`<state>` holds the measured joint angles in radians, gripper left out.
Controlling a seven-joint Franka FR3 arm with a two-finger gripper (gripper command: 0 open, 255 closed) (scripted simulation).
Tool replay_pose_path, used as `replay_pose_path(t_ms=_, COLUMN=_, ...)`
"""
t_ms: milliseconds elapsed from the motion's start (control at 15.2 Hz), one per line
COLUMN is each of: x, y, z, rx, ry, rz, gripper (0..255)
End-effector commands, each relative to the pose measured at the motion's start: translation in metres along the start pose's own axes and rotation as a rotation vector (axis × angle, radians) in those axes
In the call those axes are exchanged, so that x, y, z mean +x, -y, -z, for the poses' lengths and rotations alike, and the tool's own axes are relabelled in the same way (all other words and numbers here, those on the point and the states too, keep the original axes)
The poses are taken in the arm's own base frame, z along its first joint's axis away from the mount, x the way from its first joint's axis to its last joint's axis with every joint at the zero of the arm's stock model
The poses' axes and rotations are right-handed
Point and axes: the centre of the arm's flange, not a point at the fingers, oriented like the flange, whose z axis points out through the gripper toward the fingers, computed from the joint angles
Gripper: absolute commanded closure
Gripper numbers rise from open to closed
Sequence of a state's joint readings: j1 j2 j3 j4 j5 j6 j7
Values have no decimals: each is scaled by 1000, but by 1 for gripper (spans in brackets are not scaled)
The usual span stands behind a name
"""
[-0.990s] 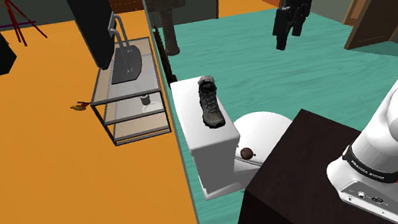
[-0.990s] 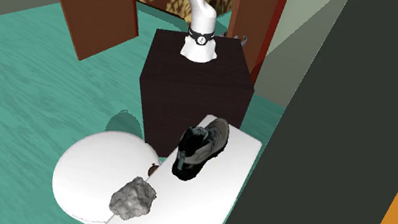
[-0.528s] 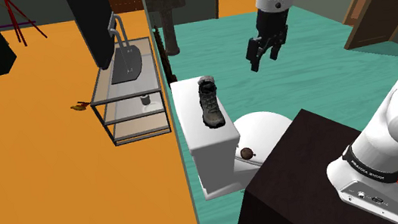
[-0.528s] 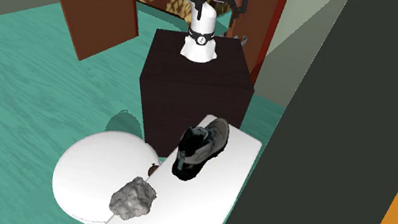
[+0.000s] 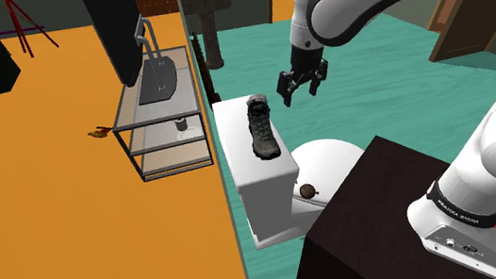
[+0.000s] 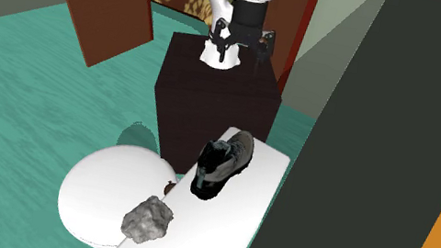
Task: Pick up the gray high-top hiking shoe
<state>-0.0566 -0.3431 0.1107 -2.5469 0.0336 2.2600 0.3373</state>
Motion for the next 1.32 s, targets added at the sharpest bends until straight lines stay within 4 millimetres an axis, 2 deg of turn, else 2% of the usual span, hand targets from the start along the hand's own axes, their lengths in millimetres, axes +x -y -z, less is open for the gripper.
replay_pose_path(t_ms=0, x=14, y=8, z=-20, rx=11, ry=-15, rz=-39, gripper=0)
replay_pose_path(t_ms=792, x=106, y=36, z=-135, rx=68, ry=-91, rz=-259, gripper=0)
replay_pose_path(t_ms=858, x=106, y=36, z=-135, rx=68, ry=-92, rz=-260, gripper=0)
replay_pose_path(t_ms=1254, x=104, y=36, z=-167, rx=68, ry=-92, rz=-260, gripper=0)
